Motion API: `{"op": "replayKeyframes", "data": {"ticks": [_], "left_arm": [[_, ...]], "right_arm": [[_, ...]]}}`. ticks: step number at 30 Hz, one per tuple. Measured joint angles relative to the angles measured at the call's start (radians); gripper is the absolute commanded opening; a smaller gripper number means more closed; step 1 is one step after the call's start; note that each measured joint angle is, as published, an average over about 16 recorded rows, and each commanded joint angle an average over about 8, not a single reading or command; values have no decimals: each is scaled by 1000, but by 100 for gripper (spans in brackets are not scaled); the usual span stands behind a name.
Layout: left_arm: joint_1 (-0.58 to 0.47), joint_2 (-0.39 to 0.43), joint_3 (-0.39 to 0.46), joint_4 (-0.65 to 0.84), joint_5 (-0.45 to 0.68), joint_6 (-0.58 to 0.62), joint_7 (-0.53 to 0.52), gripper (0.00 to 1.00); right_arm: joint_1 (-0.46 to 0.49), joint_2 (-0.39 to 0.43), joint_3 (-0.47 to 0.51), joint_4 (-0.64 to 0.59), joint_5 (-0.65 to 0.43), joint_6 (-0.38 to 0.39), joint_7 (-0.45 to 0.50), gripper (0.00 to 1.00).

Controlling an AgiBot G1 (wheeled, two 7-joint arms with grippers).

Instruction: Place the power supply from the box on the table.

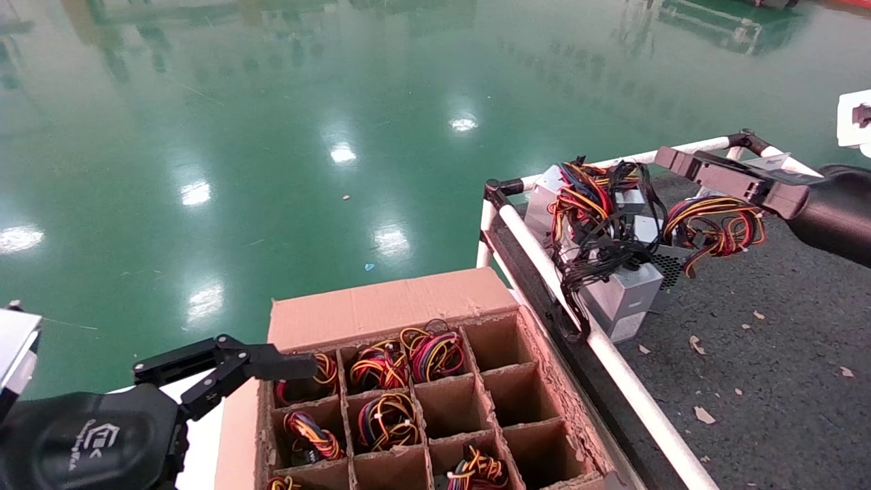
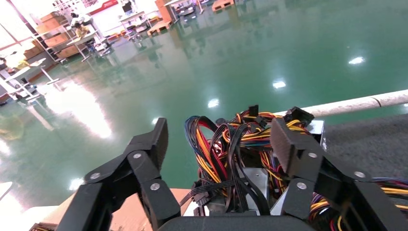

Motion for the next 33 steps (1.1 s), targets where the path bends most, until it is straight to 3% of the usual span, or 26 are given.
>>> {"op": "replayKeyframes", "data": {"ticks": [8, 33], "left_arm": [[0, 0, 0, 0, 0, 0, 0, 100], [0, 0, 0, 0, 0, 0, 0, 100]], "right_arm": [[-49, 21, 15, 111, 11, -32, 12, 100], [-336, 110, 112, 632, 93, -126, 40, 100]]}}
